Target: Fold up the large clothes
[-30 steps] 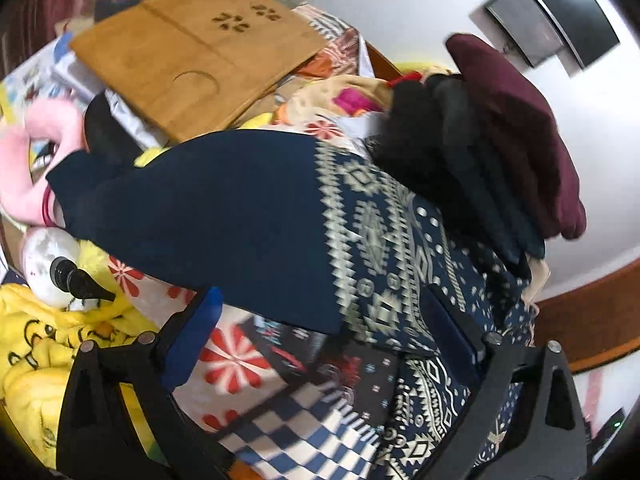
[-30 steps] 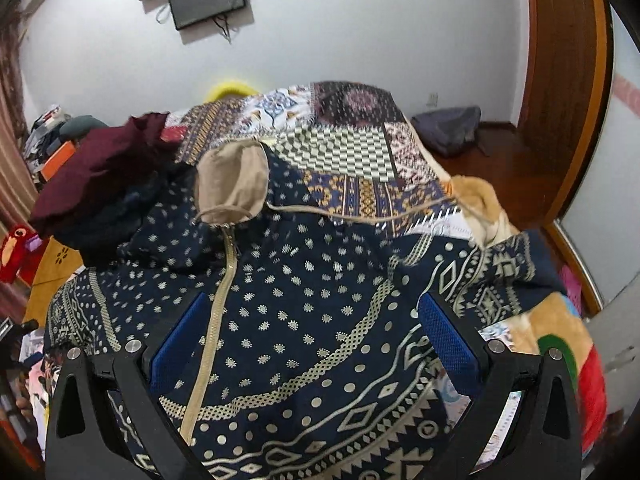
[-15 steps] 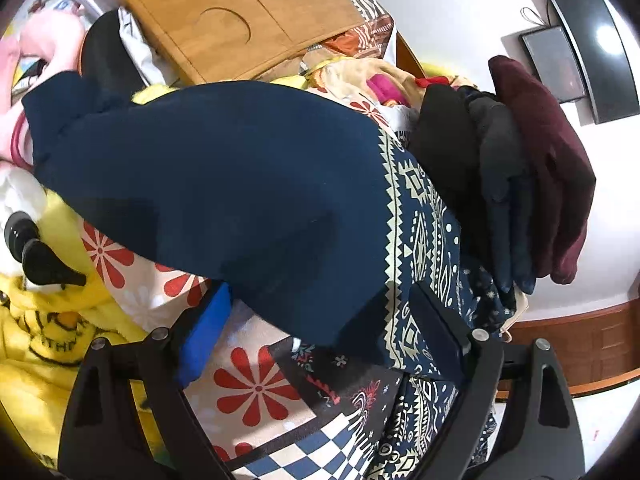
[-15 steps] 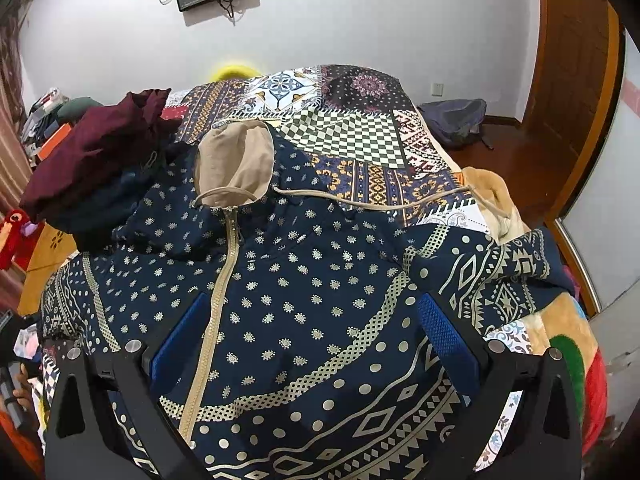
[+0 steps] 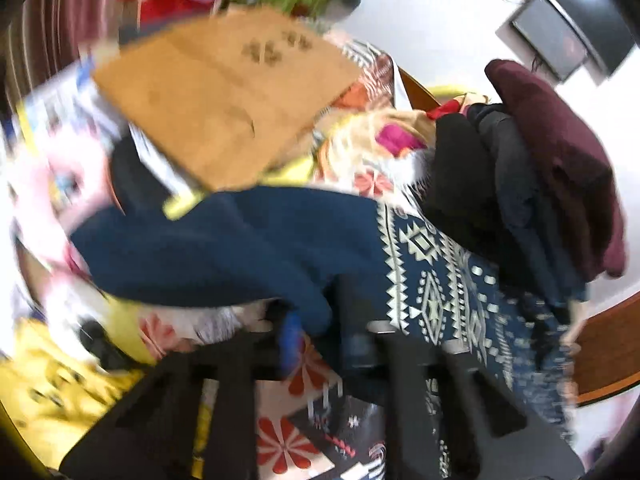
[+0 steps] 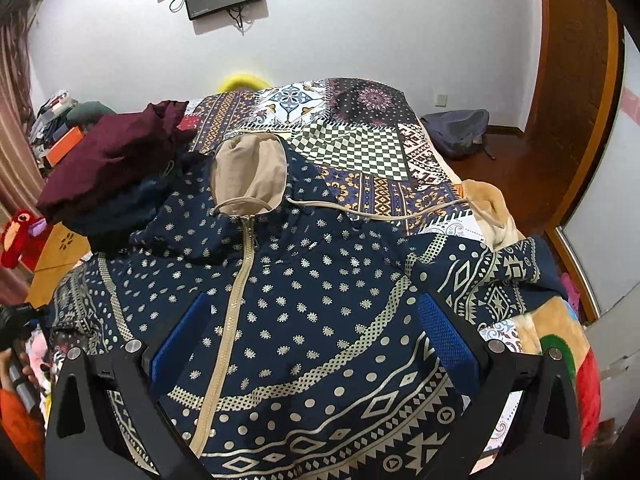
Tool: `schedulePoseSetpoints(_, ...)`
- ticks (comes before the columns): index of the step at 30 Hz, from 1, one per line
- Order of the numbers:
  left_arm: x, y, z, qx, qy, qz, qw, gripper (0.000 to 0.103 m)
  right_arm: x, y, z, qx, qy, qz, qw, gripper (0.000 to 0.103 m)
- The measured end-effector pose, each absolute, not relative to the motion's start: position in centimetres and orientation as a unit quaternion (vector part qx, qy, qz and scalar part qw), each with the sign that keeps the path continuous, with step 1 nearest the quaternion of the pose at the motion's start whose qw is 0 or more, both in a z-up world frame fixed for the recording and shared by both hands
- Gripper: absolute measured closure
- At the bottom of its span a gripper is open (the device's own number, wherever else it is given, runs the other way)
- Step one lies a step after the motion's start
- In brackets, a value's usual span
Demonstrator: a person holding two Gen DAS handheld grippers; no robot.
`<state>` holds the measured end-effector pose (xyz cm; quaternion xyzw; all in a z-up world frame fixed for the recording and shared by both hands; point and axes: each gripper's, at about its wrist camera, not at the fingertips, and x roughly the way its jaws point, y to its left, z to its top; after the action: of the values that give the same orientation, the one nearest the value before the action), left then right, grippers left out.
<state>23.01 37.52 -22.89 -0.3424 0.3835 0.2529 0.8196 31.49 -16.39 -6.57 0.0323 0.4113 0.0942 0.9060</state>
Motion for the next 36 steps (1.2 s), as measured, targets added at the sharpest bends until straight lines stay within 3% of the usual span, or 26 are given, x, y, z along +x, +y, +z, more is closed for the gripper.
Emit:
schedulePoseSetpoints(12,26.3,26.4,-9.3,-0.194,0.275,0.135,0.932,0.098,30.5,-17.5,-5.6,0.043,0.401,0.096,0.91,0.0)
schedulePoseSetpoints(17,28.7,19.2,-6.6,-0.148,0.266,0.039,0.952,0.098,30.2,-18.0,-5.7,0.037,0.395,0.091,0.914,0.0)
schedulePoseSetpoints(26,33.7,8.4,-12.3,-0.114,0.37,-0.066,0.92,0.098,29.5,-19.3,-6.5,0.027,0.404,0.085,0.911,0.0)
schedulePoseSetpoints(32,35.0,5.5,-19.4,-0.152,0.489,-0.103,0.853,0.098,29.2,-19.5,-6.9,0.013,0.409,0.084,0.909,0.0)
schedulePoseSetpoints(36,33.5,3.7,-21.7,-0.128,0.525,-0.108,0.835,0.094,29.1,-18.9,-6.9,-0.001,0.41,0.088,0.908,0.0)
